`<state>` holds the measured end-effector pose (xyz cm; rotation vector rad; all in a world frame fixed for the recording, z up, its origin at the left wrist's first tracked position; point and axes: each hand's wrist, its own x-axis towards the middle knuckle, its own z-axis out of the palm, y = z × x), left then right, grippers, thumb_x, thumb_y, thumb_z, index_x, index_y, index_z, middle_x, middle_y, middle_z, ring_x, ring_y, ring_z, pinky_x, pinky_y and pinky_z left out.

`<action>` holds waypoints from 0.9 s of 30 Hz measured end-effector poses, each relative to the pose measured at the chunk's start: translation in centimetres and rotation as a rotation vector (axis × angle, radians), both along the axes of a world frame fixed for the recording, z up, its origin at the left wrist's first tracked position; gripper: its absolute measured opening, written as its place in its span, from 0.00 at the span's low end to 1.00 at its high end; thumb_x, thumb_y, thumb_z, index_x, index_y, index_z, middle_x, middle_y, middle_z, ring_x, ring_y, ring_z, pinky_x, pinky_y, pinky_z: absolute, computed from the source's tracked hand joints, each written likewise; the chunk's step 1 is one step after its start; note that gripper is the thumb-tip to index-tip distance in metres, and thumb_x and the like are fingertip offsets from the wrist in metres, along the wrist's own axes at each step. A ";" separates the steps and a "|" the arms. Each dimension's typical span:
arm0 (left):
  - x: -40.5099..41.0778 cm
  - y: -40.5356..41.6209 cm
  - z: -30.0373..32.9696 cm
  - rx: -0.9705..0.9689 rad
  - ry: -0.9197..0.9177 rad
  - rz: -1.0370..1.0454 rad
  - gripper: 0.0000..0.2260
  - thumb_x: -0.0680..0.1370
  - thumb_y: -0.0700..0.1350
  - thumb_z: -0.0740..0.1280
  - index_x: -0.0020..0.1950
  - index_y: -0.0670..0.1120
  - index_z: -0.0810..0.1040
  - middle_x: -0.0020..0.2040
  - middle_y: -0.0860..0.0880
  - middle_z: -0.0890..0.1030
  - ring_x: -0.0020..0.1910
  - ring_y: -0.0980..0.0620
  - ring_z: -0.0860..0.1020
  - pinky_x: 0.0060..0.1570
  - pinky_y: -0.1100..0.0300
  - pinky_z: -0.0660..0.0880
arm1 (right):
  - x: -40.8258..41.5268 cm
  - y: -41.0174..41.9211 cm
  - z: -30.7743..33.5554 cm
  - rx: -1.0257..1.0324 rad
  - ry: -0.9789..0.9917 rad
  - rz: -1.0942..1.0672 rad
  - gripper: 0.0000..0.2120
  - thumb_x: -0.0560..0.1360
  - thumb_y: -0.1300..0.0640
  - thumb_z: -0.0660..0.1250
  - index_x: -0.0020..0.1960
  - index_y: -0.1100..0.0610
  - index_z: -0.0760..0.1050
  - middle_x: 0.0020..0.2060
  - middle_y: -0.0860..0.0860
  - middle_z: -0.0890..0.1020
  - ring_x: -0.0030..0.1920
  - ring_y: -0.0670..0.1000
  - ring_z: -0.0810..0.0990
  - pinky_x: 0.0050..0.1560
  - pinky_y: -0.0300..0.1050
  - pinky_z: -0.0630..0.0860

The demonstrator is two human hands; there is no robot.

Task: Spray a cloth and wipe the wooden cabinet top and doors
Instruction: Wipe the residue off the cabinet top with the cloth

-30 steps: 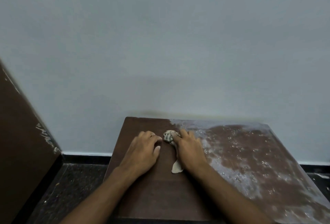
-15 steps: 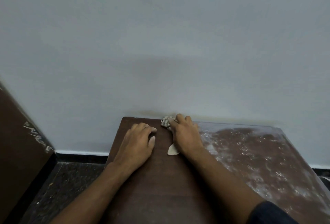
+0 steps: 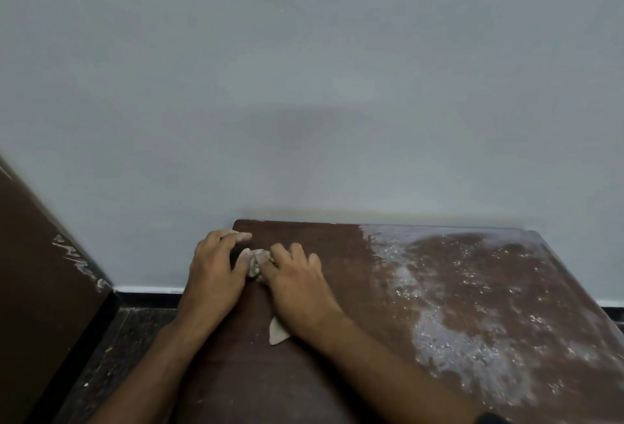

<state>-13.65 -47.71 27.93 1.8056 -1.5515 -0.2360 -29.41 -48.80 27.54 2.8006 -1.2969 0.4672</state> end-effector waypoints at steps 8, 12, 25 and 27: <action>1.2 1.9 0.1 0.026 0.240 0.073 0.14 0.79 0.44 0.65 0.65 0.51 0.77 0.59 0.54 0.75 0.56 0.56 0.76 0.55 0.61 0.72 | -3.3 -7.3 0.5 0.013 0.028 -0.436 0.14 0.82 0.58 0.57 0.66 0.55 0.73 0.61 0.54 0.70 0.59 0.59 0.69 0.53 0.58 0.71; 1.5 1.3 0.1 0.071 0.422 0.165 0.15 0.79 0.43 0.65 0.65 0.49 0.77 0.61 0.55 0.78 0.54 0.60 0.76 0.49 0.71 0.69 | 1.0 -5.5 0.6 0.008 -0.037 -0.340 0.14 0.82 0.59 0.56 0.64 0.57 0.74 0.60 0.55 0.72 0.58 0.59 0.70 0.52 0.57 0.71; 1.7 2.6 -0.5 0.097 0.683 0.262 0.14 0.77 0.46 0.65 0.61 0.48 0.80 0.50 0.50 0.85 0.50 0.50 0.83 0.56 0.46 0.78 | 6.4 -5.9 0.4 0.047 -0.055 -0.077 0.16 0.82 0.58 0.56 0.68 0.55 0.72 0.62 0.56 0.71 0.61 0.60 0.69 0.55 0.58 0.70; 1.5 2.8 -0.5 0.099 0.661 0.263 0.15 0.75 0.50 0.65 0.60 0.50 0.81 0.53 0.53 0.84 0.53 0.53 0.82 0.58 0.47 0.78 | 2.9 -7.0 0.5 0.058 -0.037 -0.182 0.16 0.82 0.58 0.56 0.67 0.54 0.73 0.62 0.56 0.71 0.60 0.59 0.69 0.55 0.57 0.71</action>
